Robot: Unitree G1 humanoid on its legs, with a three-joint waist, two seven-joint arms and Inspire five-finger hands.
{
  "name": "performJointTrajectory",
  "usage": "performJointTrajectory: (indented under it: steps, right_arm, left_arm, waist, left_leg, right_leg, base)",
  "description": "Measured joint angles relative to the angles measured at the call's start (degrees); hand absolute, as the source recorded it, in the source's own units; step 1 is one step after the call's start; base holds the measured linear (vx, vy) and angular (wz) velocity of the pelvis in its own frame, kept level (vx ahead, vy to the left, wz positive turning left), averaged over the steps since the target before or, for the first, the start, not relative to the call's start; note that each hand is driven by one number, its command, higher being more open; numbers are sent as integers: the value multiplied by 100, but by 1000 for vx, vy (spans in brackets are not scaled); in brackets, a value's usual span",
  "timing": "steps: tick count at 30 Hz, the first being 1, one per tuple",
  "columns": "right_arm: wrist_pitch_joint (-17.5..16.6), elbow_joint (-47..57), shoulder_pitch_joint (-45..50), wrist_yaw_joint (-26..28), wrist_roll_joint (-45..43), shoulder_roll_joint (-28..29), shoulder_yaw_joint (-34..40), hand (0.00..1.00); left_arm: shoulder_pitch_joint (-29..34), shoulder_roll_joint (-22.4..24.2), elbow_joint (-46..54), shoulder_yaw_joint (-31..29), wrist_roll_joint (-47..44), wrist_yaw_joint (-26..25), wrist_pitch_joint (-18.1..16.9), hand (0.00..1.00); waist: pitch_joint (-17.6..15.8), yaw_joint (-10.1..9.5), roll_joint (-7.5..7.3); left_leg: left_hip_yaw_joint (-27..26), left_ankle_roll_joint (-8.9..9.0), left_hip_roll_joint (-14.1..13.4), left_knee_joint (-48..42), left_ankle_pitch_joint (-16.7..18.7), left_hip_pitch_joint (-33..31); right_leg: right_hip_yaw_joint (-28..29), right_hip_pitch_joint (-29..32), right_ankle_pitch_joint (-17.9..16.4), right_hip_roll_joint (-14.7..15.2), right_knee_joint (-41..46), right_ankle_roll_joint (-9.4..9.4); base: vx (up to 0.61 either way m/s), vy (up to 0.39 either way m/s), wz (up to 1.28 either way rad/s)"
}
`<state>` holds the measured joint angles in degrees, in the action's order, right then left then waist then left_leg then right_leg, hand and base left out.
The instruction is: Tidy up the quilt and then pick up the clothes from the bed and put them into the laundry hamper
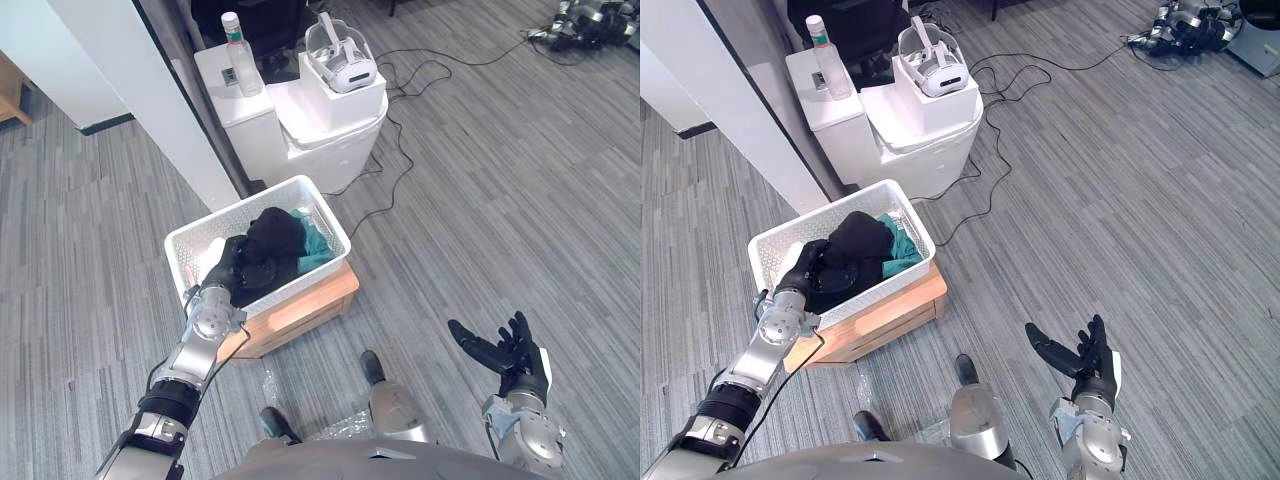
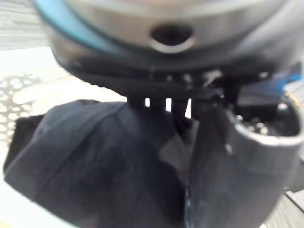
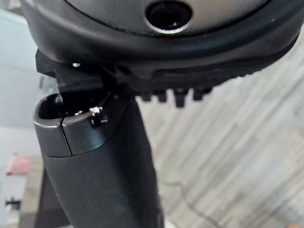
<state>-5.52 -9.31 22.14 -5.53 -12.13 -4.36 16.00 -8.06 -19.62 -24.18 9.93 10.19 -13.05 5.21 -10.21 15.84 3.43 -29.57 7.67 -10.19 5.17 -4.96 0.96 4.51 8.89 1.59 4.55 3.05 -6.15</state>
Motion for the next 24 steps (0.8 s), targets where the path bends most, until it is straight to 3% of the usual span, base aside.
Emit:
performJointTrajectory:
  steps: [8,14,20,24]
  right_arm:
    - [-14,-1,107,106,6,-25,26,100]
    - [-18,-201,277,302,170,13,59,100]
    - [-18,-509,424,433,170,46,85,100]
    - [-18,-614,394,437,170,121,75,100]
  left_arm:
    - [10,-49,-243,-71,-201,-163,41,100]
    - [561,-44,1032,-408,-530,48,-390,100]
    - [1010,202,1621,-478,-571,65,-534,100]
    - [1136,370,1913,-536,-791,128,-617,100]
  waist:
    - [-4,-2,9]
    - [31,-97,57]
    - [308,-170,175]
    - [486,-314,110]
  left_leg:
    - [111,5,-15,-1,6,115]
    - [184,28,-43,-2,87,369]
    - [290,71,-69,-2,132,455]
    - [336,79,-85,-1,138,454]
  right_leg:
    - [-88,-179,-66,-1,-5,-19]
    - [-155,-483,-189,-18,-17,-28]
    - [-299,-658,-276,-22,-18,-25]
    - [-368,-707,-272,-26,-23,-3]
  base:
    - [25,-2,6]
    - [40,-2,7]
    - [51,-4,12]
    - [18,-8,8]
